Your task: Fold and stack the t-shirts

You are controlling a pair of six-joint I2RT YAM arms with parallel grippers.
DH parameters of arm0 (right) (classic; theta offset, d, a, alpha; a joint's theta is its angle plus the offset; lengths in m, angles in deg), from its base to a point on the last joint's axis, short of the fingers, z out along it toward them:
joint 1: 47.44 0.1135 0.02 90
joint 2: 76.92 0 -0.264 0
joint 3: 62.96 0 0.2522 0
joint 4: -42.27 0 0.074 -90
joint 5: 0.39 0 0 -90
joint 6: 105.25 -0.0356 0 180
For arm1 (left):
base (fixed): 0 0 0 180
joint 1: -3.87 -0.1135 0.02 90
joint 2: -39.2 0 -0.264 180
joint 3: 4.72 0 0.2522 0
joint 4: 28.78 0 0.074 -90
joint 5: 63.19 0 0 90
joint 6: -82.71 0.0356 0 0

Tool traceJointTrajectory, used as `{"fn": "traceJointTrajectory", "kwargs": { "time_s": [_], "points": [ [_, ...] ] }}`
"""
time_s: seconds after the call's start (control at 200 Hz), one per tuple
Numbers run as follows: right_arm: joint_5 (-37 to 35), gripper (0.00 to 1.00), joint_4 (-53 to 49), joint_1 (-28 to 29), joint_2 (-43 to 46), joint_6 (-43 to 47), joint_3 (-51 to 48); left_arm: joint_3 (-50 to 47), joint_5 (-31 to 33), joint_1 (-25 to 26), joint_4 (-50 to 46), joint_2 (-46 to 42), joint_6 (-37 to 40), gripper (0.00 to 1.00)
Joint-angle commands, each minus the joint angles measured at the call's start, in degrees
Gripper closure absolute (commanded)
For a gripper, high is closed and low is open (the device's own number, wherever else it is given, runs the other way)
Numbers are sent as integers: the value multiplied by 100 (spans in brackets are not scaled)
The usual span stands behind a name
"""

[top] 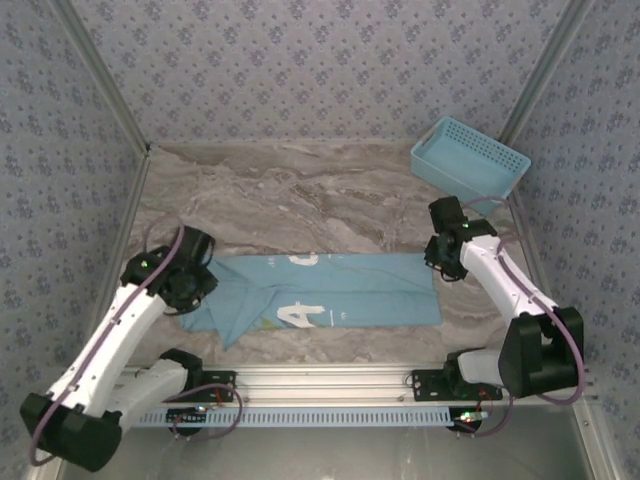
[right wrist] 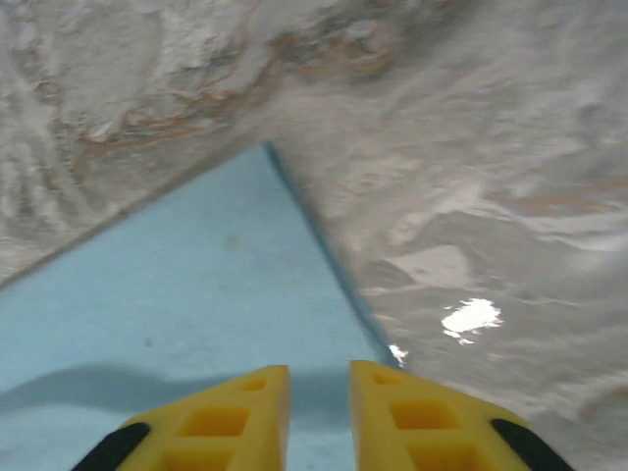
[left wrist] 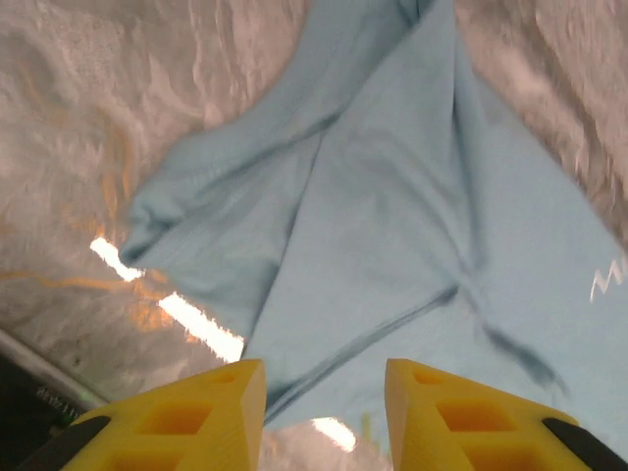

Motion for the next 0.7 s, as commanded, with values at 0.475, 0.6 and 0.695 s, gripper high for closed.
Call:
{"fn": "traceJointTrajectory", "kwargs": {
  "time_s": [0.475,0.6,0.695],
  "points": [
    [1200,71,514,-409,-2075,571,828,46,-2212,-1757,3310,3090,2384,63],
    [1230,71,516,-411,-2188,570,906,-7,-2083,-1754,3368,3218,2570,66],
    [1187,71,486,-411,-2259,554,939,8,-2112,-1758,3456,3310,2558,76]
  ]
}}
